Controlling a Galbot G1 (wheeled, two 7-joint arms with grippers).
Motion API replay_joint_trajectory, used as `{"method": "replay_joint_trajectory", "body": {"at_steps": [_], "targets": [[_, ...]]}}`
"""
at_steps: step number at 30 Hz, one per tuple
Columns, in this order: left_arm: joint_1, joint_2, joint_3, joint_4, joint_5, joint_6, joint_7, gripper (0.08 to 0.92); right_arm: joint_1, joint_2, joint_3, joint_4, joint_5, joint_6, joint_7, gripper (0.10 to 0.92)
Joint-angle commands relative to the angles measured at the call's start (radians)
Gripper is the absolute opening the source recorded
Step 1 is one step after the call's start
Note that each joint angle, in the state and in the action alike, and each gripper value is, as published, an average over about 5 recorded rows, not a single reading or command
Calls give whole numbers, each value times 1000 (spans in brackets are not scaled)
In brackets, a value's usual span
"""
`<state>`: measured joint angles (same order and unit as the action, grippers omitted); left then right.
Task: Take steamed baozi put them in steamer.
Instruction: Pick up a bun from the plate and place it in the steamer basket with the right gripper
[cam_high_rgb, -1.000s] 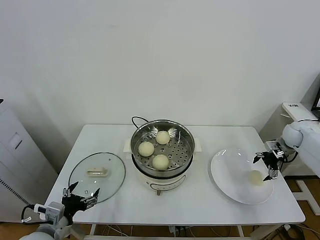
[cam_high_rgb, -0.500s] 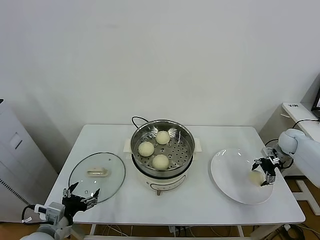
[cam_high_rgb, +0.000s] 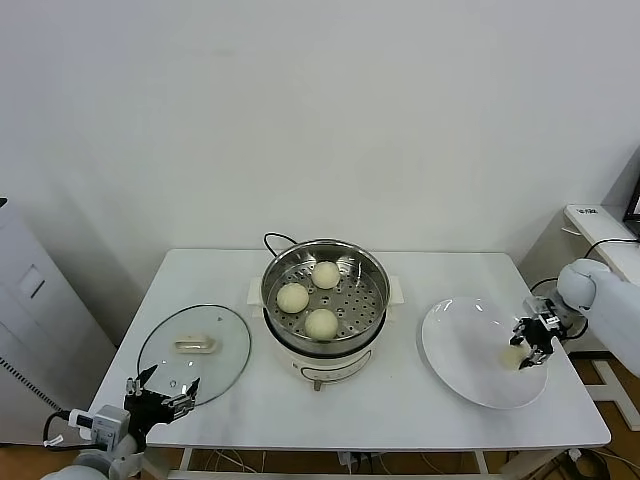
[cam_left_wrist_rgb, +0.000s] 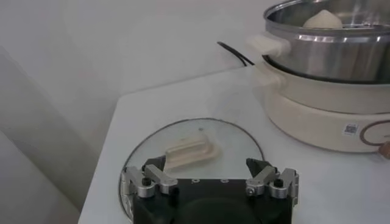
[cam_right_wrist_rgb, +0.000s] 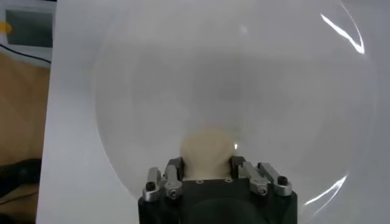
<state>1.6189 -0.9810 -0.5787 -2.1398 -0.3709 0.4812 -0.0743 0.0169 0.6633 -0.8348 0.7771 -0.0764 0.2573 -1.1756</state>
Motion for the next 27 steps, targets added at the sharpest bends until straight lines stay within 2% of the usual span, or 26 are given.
{"method": "replay_joint_trajectory", "body": {"at_steps": [1,6,12,21,27], "targets": [[-2,-5,2,-1,2,3,-2,823,235,-90,-285,143,217,-92,-7,444],[-6,-7,3,-1,3,8,-3,823,523,-116,-569,302,450,-216,12,449],[-7,-8,8,-4,6,11,-4,823,773,-61,-804,442,662,-337,56,450],[2,-11,7,-9,13,10,-5,823,912,145,-935,466,920,-475,113,450],[4,-9,7,-8,17,8,-6,823,919,265,-939,456,1040,-529,167,450]]}}
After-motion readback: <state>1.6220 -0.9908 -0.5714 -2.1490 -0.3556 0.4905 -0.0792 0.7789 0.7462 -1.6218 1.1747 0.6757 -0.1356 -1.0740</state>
